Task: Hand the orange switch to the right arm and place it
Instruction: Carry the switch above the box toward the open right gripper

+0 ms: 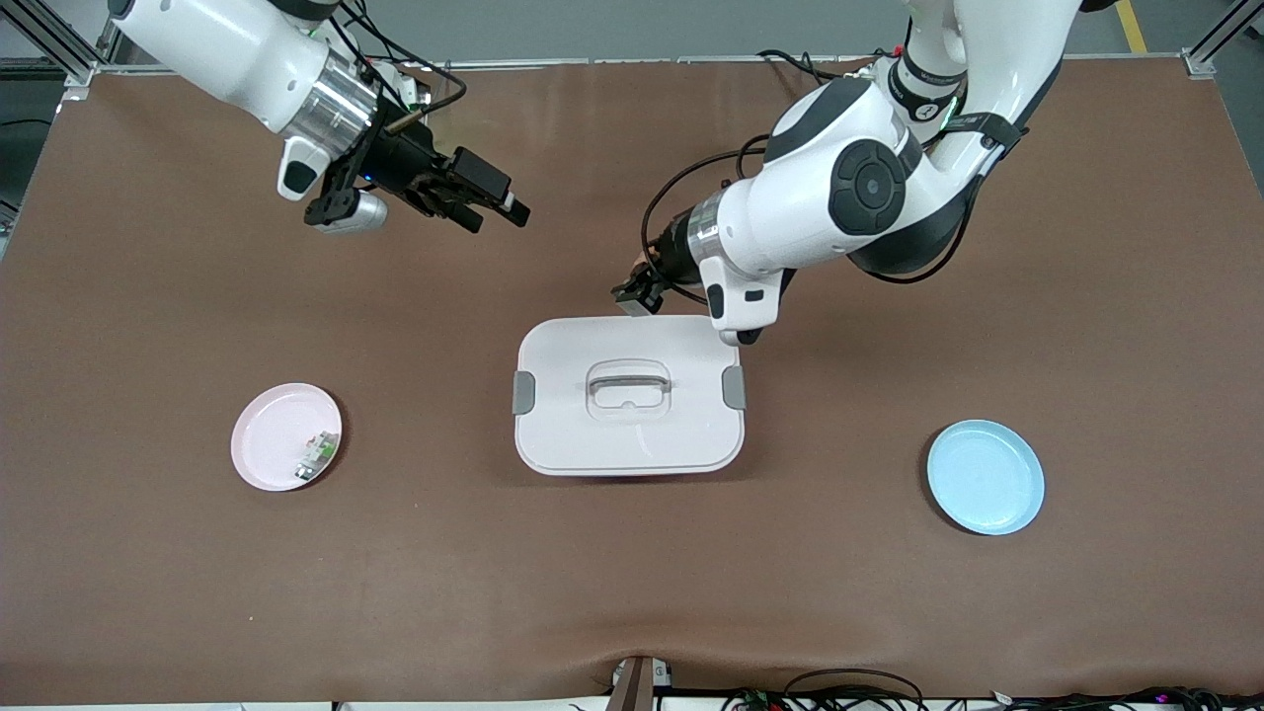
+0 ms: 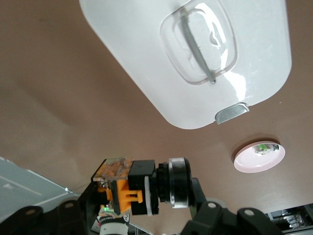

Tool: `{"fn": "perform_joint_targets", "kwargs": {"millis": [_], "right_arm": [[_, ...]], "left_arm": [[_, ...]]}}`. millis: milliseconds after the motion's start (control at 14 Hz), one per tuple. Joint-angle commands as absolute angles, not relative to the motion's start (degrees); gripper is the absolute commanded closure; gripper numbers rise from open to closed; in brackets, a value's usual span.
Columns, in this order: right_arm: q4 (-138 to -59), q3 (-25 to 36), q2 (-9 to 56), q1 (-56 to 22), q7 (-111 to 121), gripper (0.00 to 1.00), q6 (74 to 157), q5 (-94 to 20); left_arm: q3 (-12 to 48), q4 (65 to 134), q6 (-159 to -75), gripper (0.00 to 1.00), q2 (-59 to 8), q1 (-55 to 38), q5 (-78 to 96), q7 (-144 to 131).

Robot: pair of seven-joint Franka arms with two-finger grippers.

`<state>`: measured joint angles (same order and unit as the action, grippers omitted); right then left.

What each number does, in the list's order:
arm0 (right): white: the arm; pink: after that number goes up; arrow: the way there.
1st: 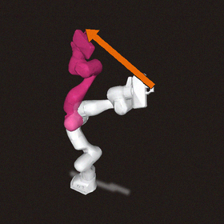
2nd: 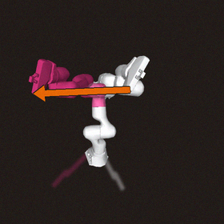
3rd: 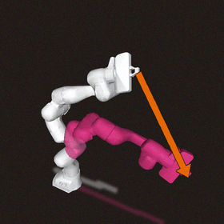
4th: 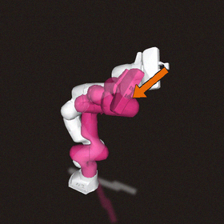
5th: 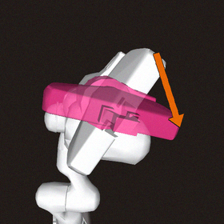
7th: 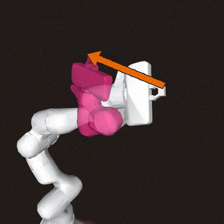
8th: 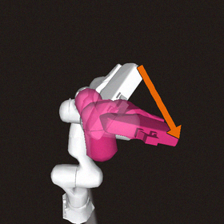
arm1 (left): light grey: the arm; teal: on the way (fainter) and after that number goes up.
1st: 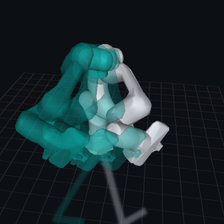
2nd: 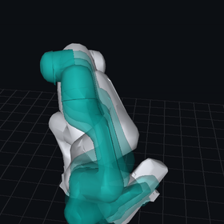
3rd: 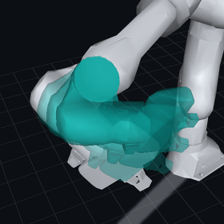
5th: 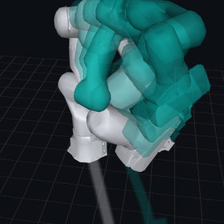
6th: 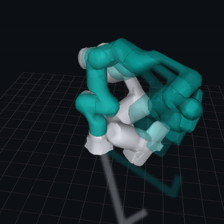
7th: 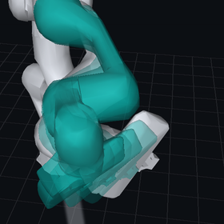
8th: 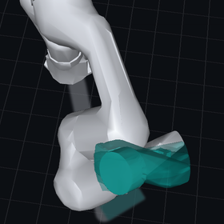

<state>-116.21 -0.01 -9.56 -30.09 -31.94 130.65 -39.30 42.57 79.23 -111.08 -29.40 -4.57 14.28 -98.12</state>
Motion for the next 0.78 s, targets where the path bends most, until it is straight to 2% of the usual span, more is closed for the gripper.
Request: {"fn": "perform_joint_targets", "kwargs": {"millis": [0, 712], "right_arm": [[-117.77, 0.62, -9.94, -32.86, -30.76, 0.0, 135.07, -44.99], [-118.48, 0.62, -6.94, -36.73, -38.4, 0.0, 135.35, -45.7]], "left_arm": [[44.47, 78.66, -110.13, 1.0, -29.44, -4.31, 15.29, -105.8], [46.14, 78.66, -110.83, 1.0, -29.97, -5.62, 15.29, -110.04]]}}
